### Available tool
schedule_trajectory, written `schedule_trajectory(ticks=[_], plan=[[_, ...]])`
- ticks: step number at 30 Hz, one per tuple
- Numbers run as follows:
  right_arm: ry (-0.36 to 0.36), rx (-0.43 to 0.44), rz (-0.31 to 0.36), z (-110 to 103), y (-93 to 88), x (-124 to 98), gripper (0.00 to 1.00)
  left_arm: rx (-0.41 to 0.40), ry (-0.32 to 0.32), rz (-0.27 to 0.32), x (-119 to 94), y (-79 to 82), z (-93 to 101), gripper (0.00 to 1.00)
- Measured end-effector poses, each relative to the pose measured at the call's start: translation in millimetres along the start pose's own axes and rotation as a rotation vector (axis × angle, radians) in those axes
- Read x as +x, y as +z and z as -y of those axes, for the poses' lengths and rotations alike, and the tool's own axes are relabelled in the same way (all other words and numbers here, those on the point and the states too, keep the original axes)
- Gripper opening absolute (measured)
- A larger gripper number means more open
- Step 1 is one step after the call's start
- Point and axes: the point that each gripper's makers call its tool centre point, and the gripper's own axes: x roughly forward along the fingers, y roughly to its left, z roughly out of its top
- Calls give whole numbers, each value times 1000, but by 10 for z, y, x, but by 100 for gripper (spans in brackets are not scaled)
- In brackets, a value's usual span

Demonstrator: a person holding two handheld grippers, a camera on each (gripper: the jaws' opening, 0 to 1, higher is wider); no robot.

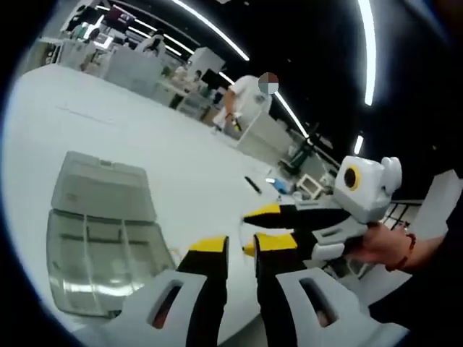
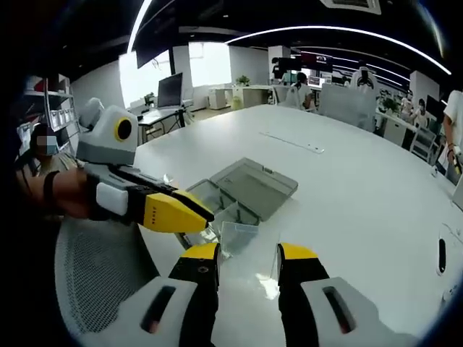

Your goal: Insert the divider into the dual guide fixture by aligning both edges with the guide slots and pushing it downward to the bottom, including one-sided entry, uneven engagement, binding, and posture correction.

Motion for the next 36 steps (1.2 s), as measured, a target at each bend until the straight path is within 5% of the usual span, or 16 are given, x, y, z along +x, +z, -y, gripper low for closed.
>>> schedule_trajectory(ticks=[28,36], plan=[[53,-24,-3,-201,42,66,27,-59,-3,-11,-31,-72,-52,0],[100,-40,-33,-261,1,57,29,14,12,-41,-68,-58,-58,0]])
